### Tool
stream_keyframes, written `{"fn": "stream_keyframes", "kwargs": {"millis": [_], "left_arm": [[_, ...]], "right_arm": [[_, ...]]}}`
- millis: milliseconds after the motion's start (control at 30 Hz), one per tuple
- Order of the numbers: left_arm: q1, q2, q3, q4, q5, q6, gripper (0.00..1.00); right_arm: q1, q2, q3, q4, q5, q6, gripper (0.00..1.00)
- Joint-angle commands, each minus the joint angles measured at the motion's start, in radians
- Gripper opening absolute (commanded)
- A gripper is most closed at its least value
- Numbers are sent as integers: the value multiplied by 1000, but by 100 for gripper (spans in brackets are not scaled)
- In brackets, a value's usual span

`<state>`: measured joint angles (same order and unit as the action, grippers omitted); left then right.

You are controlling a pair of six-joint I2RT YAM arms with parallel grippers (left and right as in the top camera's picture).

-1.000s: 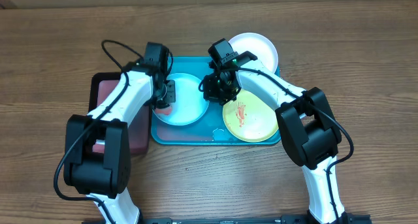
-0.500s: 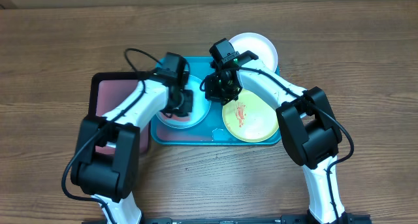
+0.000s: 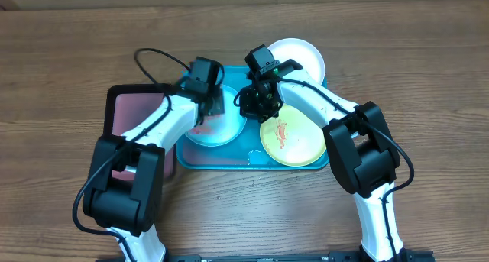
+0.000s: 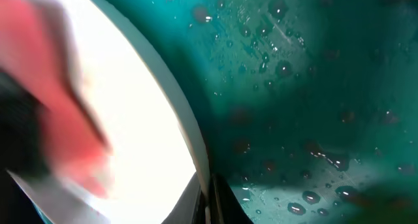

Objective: Clean dirty plates on tray and stack at the side
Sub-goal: 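Carry the sponge with the left gripper onto the light blue plate, then scrub the light blue plate with the sponge while the right gripper holds it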

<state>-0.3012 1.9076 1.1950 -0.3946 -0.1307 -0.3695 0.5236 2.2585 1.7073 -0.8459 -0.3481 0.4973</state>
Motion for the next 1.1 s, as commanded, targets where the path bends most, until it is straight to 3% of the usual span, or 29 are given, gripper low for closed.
{"fn": "stream_keyframes", "kwargs": {"millis": [0,300,433,533,633,800,933,1067], "left_arm": [[13,2,-5,15,-168,8,4],[10,2,-9,-263,182,130,4],[11,2,-8,-257,509,351,4],[11,2,-8,-205,599,392,4],[13,2,-8,-119,509,324,4],[13,2,-8,6,121,164,4],[13,2,-9,1,-129,98,4],[13,2,-9,-93,-167,95,4]], "right_arm": [[3,11,-2,2,-19,1,4],[3,11,-2,2,-19,1,4],[3,11,-2,2,-20,1,4],[3,11,-2,-1,-20,1,4],[3,11,-2,-8,-20,1,4],[3,11,-2,-12,-20,1,4],[3,11,-2,-12,-19,1,4],[3,11,-2,-12,-18,1,4]]}}
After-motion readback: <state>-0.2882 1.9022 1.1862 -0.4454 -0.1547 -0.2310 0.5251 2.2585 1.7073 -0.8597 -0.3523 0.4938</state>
